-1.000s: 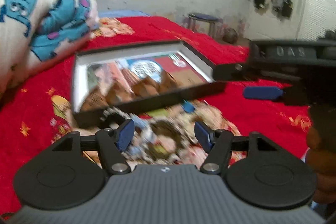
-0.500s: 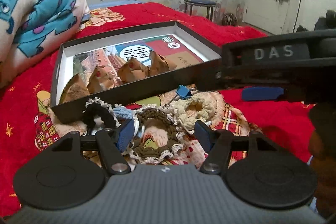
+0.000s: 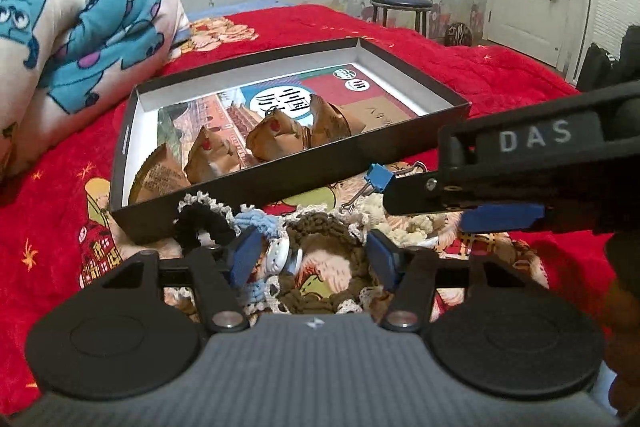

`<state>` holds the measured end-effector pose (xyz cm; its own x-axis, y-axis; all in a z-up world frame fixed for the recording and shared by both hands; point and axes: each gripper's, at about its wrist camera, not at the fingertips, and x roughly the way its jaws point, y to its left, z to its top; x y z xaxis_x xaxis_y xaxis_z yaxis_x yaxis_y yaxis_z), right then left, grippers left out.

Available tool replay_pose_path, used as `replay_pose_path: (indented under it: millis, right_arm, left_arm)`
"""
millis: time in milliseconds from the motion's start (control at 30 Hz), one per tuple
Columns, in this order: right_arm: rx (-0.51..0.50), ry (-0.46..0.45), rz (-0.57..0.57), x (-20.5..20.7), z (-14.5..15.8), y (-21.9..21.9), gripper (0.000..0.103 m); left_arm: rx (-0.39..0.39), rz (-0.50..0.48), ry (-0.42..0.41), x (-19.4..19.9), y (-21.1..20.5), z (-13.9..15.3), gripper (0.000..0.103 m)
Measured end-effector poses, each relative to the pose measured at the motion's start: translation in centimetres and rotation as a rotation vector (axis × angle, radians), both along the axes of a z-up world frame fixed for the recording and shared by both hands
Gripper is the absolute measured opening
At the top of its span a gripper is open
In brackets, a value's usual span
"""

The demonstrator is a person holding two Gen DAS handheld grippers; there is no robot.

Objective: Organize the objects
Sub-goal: 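Move both open tools back to the scrunchies and binder clip pile, then close the left tool on a crocheted scrunchie while the right tool grasps a cream scrunchie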

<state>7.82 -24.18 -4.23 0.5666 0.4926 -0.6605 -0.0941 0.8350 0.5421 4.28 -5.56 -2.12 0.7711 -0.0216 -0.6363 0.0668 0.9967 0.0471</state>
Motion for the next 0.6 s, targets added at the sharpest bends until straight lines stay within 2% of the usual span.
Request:
replay_pose_path:
  millis: [67, 200, 400, 467, 600]
  right_arm:
    - [0.003, 0.011, 0.000, 0.3, -0.3, 0.2, 0.058]
    - [0.017, 0.045, 0.008, 0.5, -0.9, 0.5, 0.052]
    - [-0.008, 0.050, -0.003, 0.9, -1.4, 0.8, 0.046]
    - [-0.006, 0.053, -0.012, 1.1, -1.7, 0.8, 0.043]
    - [-0.022, 0.050, -0.014, 1.2, -1.7, 1.0, 0.041]
  left_arm:
    - [-0.003, 0.004, 0.014, 0.2, 0.1, -0.2, 0.065]
    - [-0.023, 0.032, 0.034, 0.3, 0.5, -0.5, 0.058]
    - [0.000, 0.063, 0.063, 0.5, 0.7, -1.0, 0.033]
    - [-0.004, 0.084, 0.052, 0.6, 0.9, -0.9, 0.022]
    - [-0.023, 0.092, 0.051, 0.6, 1.3, -0.5, 0.017]
